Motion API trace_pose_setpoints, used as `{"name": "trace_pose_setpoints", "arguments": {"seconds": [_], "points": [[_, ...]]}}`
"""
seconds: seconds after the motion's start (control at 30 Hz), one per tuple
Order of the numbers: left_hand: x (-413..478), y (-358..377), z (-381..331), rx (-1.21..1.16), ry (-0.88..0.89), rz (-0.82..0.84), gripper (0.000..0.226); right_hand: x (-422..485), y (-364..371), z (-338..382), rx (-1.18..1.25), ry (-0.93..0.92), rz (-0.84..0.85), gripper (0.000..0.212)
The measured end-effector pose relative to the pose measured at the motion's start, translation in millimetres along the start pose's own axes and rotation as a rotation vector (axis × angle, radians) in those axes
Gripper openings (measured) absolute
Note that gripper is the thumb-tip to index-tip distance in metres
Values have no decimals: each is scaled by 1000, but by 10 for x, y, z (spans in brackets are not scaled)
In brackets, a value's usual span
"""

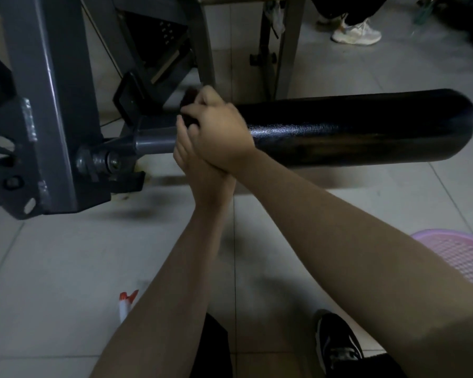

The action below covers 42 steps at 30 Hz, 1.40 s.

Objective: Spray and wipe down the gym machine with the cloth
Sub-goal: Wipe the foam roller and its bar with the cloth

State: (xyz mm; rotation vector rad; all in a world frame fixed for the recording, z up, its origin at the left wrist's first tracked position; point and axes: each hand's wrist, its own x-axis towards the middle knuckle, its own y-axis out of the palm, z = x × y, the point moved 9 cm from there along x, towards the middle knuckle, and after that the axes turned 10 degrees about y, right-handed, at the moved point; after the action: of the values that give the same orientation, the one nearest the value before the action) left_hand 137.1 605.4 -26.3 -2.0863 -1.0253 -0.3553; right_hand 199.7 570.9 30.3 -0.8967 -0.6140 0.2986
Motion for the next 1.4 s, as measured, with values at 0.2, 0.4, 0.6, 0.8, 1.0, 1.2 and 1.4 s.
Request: {"name": "trace_pose_setpoints", "arguments": {"seconds": [0.2, 0.4, 0.6, 0.8, 1.0, 1.2, 1.4], "points": [[27, -32, 12, -167, -61, -85, 94, -81, -297, -553, -175, 75, -110, 46], [135, 24, 19, -138, -69, -70, 116, -286, -1070, -1708, -287, 407, -270, 42], [102, -18, 20, -102, 17, -133, 80, -500, -1092, -1828, -142, 567, -441, 39], [3, 96, 30, -156, 35, 72, 86, -224, -609, -975, -14, 331, -313, 36], [-15, 82, 101, -162, 125, 182, 94, -255, -85, -133, 32, 124, -128, 39], [27, -44, 105, -215, -9, -15, 93, -301, -237, -464, -143, 83, -154, 45], [32, 15, 147, -150, -150, 27, 110, -291, -802, -1223, -155, 221, -322, 42]]}}
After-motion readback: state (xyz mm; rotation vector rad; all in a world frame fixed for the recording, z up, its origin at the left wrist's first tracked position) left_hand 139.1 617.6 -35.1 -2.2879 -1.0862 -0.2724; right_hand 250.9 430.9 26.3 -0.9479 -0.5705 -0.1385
